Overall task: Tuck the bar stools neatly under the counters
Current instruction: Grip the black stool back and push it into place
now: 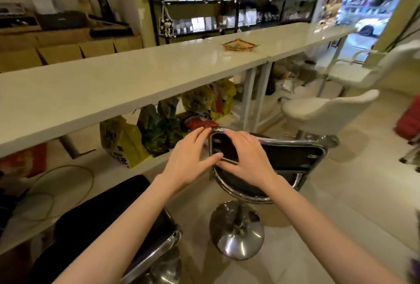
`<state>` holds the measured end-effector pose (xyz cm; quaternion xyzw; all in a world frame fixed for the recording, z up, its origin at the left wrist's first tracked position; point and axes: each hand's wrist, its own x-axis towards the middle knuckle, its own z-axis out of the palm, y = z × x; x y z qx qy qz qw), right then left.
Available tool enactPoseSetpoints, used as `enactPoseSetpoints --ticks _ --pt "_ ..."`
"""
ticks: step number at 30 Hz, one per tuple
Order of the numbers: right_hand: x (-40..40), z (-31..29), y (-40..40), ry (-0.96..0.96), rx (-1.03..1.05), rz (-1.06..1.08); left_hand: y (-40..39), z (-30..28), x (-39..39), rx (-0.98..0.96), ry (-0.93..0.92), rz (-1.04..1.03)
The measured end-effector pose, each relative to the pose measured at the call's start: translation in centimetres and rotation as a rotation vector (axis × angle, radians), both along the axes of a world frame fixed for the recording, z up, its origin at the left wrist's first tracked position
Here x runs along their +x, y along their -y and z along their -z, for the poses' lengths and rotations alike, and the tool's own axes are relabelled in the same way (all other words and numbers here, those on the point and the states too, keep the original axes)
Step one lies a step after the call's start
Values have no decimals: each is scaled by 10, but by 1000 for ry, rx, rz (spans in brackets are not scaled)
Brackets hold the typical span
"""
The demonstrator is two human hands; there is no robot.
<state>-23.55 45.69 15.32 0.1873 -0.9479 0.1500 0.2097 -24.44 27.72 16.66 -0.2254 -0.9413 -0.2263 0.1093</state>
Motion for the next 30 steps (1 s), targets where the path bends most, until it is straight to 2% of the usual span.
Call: enactPoseSetpoints --ticks 4,8,17,24,30 --pt "-5 -7 -60 -6 7 81 -50 -12 -10 -31 -97 85" --pt "-13 -4 -121 74 52 118 -94 -7 -28 -94 -127 110" --pt "-55 9 -204 391 299 0 -155 28 -70 -431 21 -38" --pt "-75 20 -210 255 436 -76 -160 28 -92 -586 -45 35" --pt "-85 22 -216 226 465 -149 -156 27 -107 -553 6 9"
